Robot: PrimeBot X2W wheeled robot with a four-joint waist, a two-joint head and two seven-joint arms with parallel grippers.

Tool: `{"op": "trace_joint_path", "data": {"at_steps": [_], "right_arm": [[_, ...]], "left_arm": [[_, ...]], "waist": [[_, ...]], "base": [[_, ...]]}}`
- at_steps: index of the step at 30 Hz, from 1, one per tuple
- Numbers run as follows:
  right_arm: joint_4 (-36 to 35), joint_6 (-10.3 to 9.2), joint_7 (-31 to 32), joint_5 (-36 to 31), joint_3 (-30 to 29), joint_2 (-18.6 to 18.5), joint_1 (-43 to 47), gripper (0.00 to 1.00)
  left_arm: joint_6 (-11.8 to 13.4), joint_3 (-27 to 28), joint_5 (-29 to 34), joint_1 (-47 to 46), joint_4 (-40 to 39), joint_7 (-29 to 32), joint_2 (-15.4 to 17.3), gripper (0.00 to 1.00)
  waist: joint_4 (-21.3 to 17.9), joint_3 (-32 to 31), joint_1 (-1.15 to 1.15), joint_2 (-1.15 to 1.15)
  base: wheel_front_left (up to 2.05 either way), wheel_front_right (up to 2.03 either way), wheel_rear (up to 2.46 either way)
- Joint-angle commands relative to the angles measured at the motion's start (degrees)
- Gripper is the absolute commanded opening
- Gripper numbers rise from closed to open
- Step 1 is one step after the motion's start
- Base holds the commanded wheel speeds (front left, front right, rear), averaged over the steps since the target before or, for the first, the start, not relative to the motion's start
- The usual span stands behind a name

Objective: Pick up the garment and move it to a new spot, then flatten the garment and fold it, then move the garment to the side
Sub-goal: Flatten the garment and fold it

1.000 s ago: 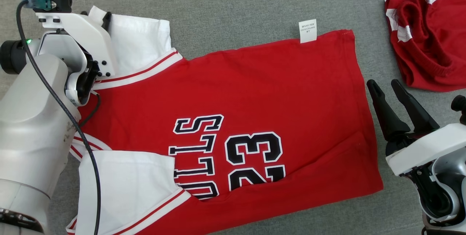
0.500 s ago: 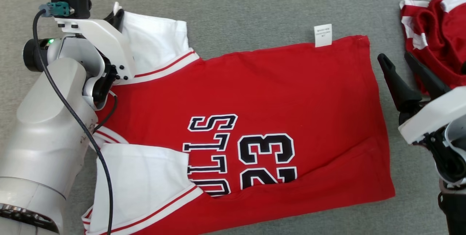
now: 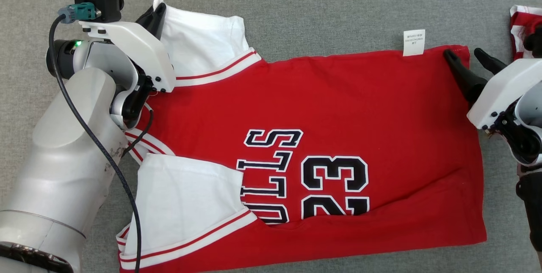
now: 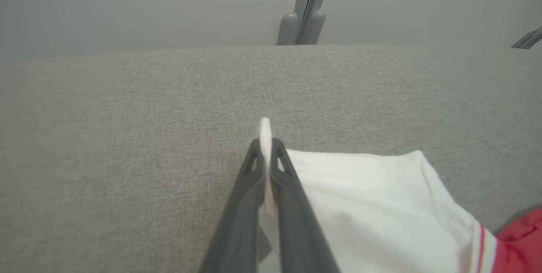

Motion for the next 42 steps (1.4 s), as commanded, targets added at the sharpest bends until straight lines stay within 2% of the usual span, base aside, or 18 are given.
{"op": "trace_joint_path", "data": {"at_steps": [1,6,7,8,13,14,15,24,31,37,42], "right_arm": [[1.39,0.01,0.01,-0.33,0.54,-0.75,-1.43,1.00],[5.65,0.01,-0.39,0.40,3.13,-2.00,-3.83,1.00],[6.18,0.01,-0.58,0.63,3.65,-2.20,-4.12,0.90],[6.66,0.01,-0.82,0.87,4.14,-2.33,-4.32,0.51],[8.16,0.01,-2.49,2.75,7.38,-3.33,-5.07,0.24],[8.43,0.01,-2.79,3.08,7.86,-3.50,-5.14,0.16],[8.63,0.01,-3.31,3.41,8.37,-3.67,-5.29,0.00],[11.23,0.01,-8.60,6.14,10.99,-4.34,-6.36,0.00],[11.45,0.01,-12.02,10.17,12.31,-5.69,-3.68,0.00],[7.06,0.01,-15.41,14.25,13.72,-7.86,1.89,0.00],[1.26,0.01,-17.21,16.67,13.53,-9.46,8.83,0.00]], "left_arm": [[0.38,0.01,-0.16,0.60,-0.50,-0.12,0.20,0.00],[0.83,-0.05,-0.57,1.04,-1.97,0.18,0.36,0.00],[0.91,-0.05,-0.61,1.11,-2.21,0.24,0.45,0.00],[0.87,-0.03,-0.60,1.23,-2.43,0.30,0.57,0.00],[1.28,0.05,-1.13,2.03,-3.69,0.61,1.13,0.00],[1.29,0.06,-1.22,2.17,-3.92,0.70,1.24,0.00],[1.20,0.12,-1.27,2.29,-4.24,0.70,1.35,0.00],[-0.05,0.96,-2.85,5.10,-9.10,-0.62,2.62,0.00],[0.45,1.69,-4.25,9.83,-15.51,-2.28,3.48,0.00],[2.12,2.52,-5.65,17.80,-26.22,-3.48,6.02,0.00],[5.14,2.24,-6.29,26.91,-37.09,-3.17,8.50,0.00]], "waist": [[0.21,0.24,0.00,0.00],[0.43,0.33,0.00,0.00],[0.42,0.30,0.00,0.00],[0.40,0.26,0.00,0.00],[0.26,-0.01,0.00,0.00],[0.22,-0.10,0.00,0.00],[0.19,-0.19,0.00,0.00],[0.76,-2.08,0.00,0.00],[1.76,-5.08,0.00,0.00],[2.61,-8.46,0.00,0.00],[2.83,-10.89,0.00,0.00]], "base": [[0.00,0.00,0.00],[0.00,0.00,0.00],[0.00,0.00,0.00],[0.00,0.00,0.00],[0.00,0.00,0.00],[0.00,0.00,0.00],[0.00,0.00,0.00],[0.00,0.00,0.00],[0.00,0.00,0.00],[0.00,0.00,0.00],[0.00,0.00,0.00]]}}
